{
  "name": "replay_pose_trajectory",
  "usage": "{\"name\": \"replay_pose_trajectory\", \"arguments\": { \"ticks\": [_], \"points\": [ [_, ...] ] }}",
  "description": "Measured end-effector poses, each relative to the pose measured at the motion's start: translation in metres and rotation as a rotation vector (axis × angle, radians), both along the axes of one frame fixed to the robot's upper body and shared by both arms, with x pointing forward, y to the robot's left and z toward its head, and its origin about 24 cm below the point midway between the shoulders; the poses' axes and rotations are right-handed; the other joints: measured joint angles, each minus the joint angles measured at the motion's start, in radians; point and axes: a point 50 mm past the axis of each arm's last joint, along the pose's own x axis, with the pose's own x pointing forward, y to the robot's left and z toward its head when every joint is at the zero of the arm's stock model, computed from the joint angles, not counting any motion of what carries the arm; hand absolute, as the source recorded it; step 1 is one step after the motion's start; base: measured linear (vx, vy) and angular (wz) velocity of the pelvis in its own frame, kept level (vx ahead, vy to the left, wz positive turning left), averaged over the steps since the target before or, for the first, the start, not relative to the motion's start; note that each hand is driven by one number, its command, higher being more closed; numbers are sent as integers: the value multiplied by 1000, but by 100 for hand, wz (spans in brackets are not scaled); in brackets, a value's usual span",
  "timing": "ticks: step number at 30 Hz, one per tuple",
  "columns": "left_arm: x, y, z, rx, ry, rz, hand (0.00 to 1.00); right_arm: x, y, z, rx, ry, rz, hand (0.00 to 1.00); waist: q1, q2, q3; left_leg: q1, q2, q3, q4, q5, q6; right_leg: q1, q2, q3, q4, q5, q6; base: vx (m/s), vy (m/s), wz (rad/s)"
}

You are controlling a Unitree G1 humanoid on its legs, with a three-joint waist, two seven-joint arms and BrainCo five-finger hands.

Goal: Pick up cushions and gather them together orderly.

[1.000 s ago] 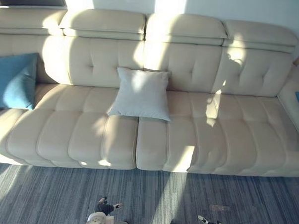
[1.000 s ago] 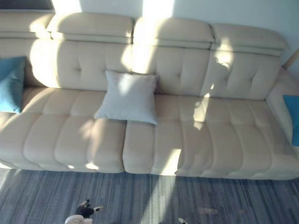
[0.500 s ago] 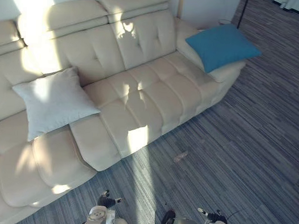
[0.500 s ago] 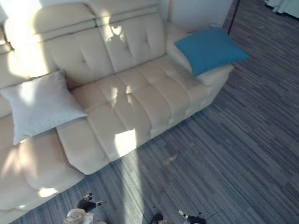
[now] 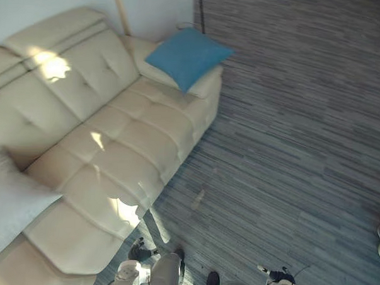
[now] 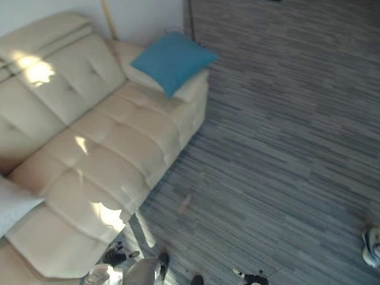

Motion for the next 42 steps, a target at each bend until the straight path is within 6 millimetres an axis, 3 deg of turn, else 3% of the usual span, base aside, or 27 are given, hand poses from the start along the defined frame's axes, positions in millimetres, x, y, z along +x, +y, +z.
{"name": "replay_pose_trajectory", "arguments": {
  "ticks": [3,4,6,7,8,10,13,14,15,16,17,19,20,21,23,25,27,28,29,30,31,32,35,37,39,40,42],
  "points": [
    [-8,6,-2,-19,13,76,0,-13,3,-2,5,8,-21,0,5,-28,-18,58,-28,86,8,-51,44,-52,-46,71,200,-126,60,438,103,-58],
    [-12,6,-4,-21,28,85,0,-12,6,-2,9,3,0,0,2,-33,-25,100,-38,118,6,-75,61,-85,-58,82,326,-166,119,378,66,-72],
    [-12,4,-4,-24,30,78,0,-6,13,-1,28,-27,12,0,0,-37,-27,159,-48,142,5,-104,83,-188,-75,65,612,-150,219,356,35,-55],
    [-11,2,-4,-25,31,67,0,-2,17,0,41,-51,11,0,-13,-35,-24,208,-48,142,-1,-127,97,-260,-107,7,782,-140,222,341,-14,-14],
    [-12,0,-5,-28,37,57,0,1,15,1,35,-62,22,0,-20,-34,-23,257,-43,141,-10,-138,103,-289,-151,-66,842,-151,175,361,-24,-8],
    [-8,-5,-5,-37,35,45,0,2,14,2,34,-62,27,0,-22,-24,-16,368,-10,143,-85,-141,105,-299,-198,-183,789,-182,110,415,-83,-8],
    [-10,-6,-5,-38,42,41,0,8,18,2,39,-72,50,0,-26,-25,-20,432,44,139,-133,-141,105,-343,-190,-236,630,-172,107,421,-182,1],
    [-10,-6,-5,-26,48,5,0,17,18,5,35,-88,71,0,-41,-33,-23,445,73,128,-160,-140,104,-418,-167,-220,424,-68,111,433,-248,7],
    [-11,-4,-5,-15,52,-11,0,16,19,4,36,-84,72,0,-49,-51,-29,445,61,109,-161,-139,100,-420,-165,-195,312,16,108,569,-350,22],
    [-13,-6,-7,-19,66,-17,0,13,17,3,39,-74,63,0,-64,-64,-24,468,61,53,-156,-147,84,-417,-157,-160,284,152,56,396,-245,10],
    [-15,-11,-9,-31,77,-17,0,14,14,4,28,-75,64,0,-63,-42,-24,478,76,35,-152,-149,81,-419,-144,-171,308,141,48,606,-361,0],
    [-12,-20,-9,-56,74,-12,0,16,6,6,10,-69,69,0,-63,-8,-21,430,98,-50,-15,-66,-40,-377,-125,-199,319,70,14,531,-303,3],
    [-10,-20,-9,-61,67,-2,0,14,5,5,10,-67,63,0,-64,-4,-19,407,96,-62,36,-46,-57,-358,-124,-207,308,62,13,547,-305,61],
    [-7,-21,-7,-75,50,35,0,7,5,3,13,-47,56,0,-71,-2,-8,277,102,-81,337,66,-86,-246,-119,-248,234,40,5,454,-236,67],
    [-4,-18,-5,-68,32,36,0,2,7,1,19,-33,59,0,-60,2,-4,164,131,-30,557,22,-77,-129,-110,-278,165,24,-8,334,-149,55],
    [-1,-15,-3,-56,5,34,0,6,11,2,29,-46,51,0,-54,-14,7,73,151,60,612,-23,-40,-34,-111,-290,106,14,-3,313,-98,24],
    [0,-14,-2,-51,-1,30,0,13,13,3,35,-67,41,0,-52,-14,8,-1,147,126,529,-54,-21,20,-121,-295,60,5,10,292,-36,12],
    [0,-14,-2,-47,-2,20,0,15,14,3,40,-73,27,0,-52,-13,8,-34,136,166,390,-58,-13,50,-129,-299,35,-10,20,272,75,18],
    [1,-14,-1,-44,-3,8,0,15,14,3,39,-73,24,0,-53,-13,6,-36,105,176,186,-41,-18,75,-139,-311,16,-22,38,339,99,22],
    [1,-15,-2,-43,-2,2,0,14,14,3,39,-69,23,0,-53,-11,6,-31,94,178,104,-22,-19,84,-140,-315,10,-28,46,344,140,25],
    [0,-15,-2,-42,4,-12,0,8,14,1,42,-51,18,0,-46,-6,2,-22,70,179,-81,115,-27,108,-143,-318,-11,-44,71,407,164,6],
    [1,-13,-2,-35,1,-16,0,7,19,-1,58,-43,19,0,-28,-28,-9,9,36,197,-144,152,-15,129,-165,-292,-43,-44,88,435,151,5],
    [4,-7,0,-19,-1,-28,0,6,16,-1,55,-34,15,0,-30,-56,-23,-17,6,211,-69,101,46,143,-195,-264,-77,-9,131,512,128,0],
    [-1,-8,-2,-26,12,-15,0,6,15,-1,51,-36,9,0,-22,-48,-28,44,-1,220,-30,8,60,129,-216,-210,97,-23,158,464,199,-13],
    [-4,-8,-4,-31,25,-11,0,2,18,-3,65,-31,1,0,-27,-47,-30,126,-17,210,-60,-30,61,-20,-269,-195,495,-17,210,342,124,7],
    [-7,-8,-5,-32,35,-9,0,0,19,-3,70,-25,1,0,-30,-48,-31,162,-27,200,-70,-40,61,-65,-284,-193,614,-25,212,425,73,28],
    [-13,-8,-7,-32,53,-18,0,-5,16,-4,64,-17,-4,0,-41,-40,-30,279,-34,187,-132,-43,59,-131,-298,-242,711,-79,168,479,29,32]
  ]
}}
